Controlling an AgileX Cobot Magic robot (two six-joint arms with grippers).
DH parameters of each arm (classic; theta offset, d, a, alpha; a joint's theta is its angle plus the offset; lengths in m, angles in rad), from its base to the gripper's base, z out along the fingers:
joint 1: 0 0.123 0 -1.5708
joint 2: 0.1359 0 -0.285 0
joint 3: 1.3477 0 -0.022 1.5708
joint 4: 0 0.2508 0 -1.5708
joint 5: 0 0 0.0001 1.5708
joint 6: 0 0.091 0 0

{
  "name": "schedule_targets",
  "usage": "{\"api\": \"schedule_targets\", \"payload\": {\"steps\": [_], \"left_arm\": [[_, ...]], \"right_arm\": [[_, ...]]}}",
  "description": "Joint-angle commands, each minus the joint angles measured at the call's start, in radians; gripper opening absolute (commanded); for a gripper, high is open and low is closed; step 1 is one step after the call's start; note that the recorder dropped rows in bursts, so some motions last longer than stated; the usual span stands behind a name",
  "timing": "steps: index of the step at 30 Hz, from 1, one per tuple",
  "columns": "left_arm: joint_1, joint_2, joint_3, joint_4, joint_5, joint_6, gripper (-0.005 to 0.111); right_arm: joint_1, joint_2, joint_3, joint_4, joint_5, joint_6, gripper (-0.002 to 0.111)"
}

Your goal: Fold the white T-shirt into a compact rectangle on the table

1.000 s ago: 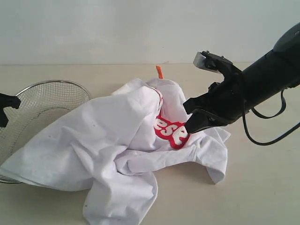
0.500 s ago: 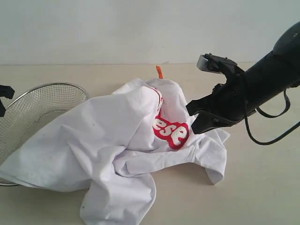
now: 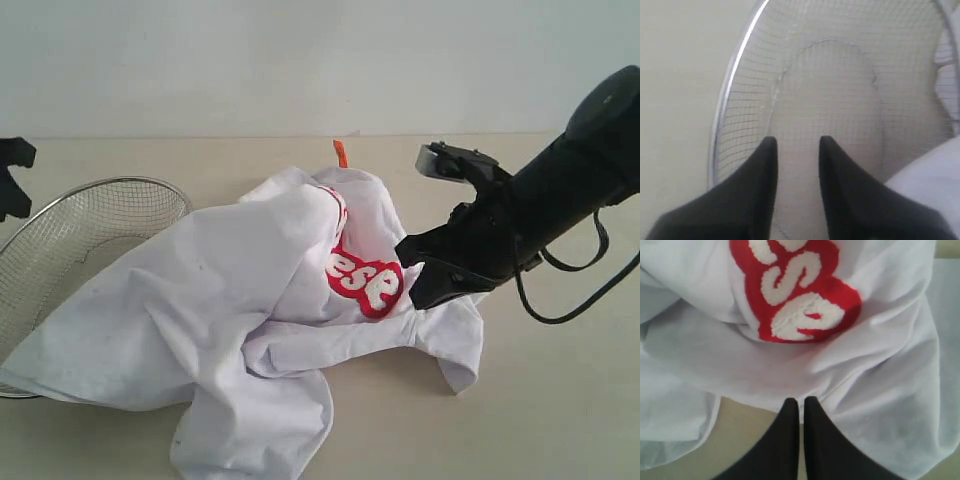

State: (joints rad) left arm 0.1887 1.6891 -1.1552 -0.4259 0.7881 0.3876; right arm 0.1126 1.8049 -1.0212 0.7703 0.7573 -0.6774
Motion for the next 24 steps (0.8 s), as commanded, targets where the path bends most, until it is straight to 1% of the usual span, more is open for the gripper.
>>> {"api": "schedule_targets", "payload": {"steps": [1,2,4,8,16,20,22,24], "left_arm": [[-0.004,-0.072,-0.003,-0.237,0.101,0.183,0.008],[-0.008,-0.082,-0.003,-0.271,0.116,0.221,0.005],[-0.019,-0.098,-0.003,-0.288,0.126,0.233,0.005],[-0.063,-0.109,-0.003,-0.288,0.132,0.233,0.005],[-0.149,-0.111,-0.003,-0.286,0.142,0.233,0.005],[-0.166,-0.111,-0.003,-0.271,0.159,0.233,0.005],[-0.166,-0.113,-0.003,-0.266,0.180,0.233,0.005],[-0.166,-0.113,-0.003,-0.266,0.200,0.233,0.005]], "right_arm": [[0.001,0.059,0.021,-0.030,-0.062,0.034,0.000],[-0.001,0.075,0.021,-0.039,-0.062,0.054,0.000],[-0.001,0.100,0.021,-0.049,-0.062,0.065,0.000],[-0.001,0.121,0.021,-0.116,-0.063,0.116,0.000],[-0.003,0.128,0.021,-0.381,-0.081,0.329,0.000],[-0.003,0.148,0.021,-0.478,-0.084,0.408,0.000],[-0.024,0.175,0.021,-0.516,-0.099,0.430,0.000],[-0.078,0.210,0.021,-0.516,-0.106,0.433,0.000]]}}
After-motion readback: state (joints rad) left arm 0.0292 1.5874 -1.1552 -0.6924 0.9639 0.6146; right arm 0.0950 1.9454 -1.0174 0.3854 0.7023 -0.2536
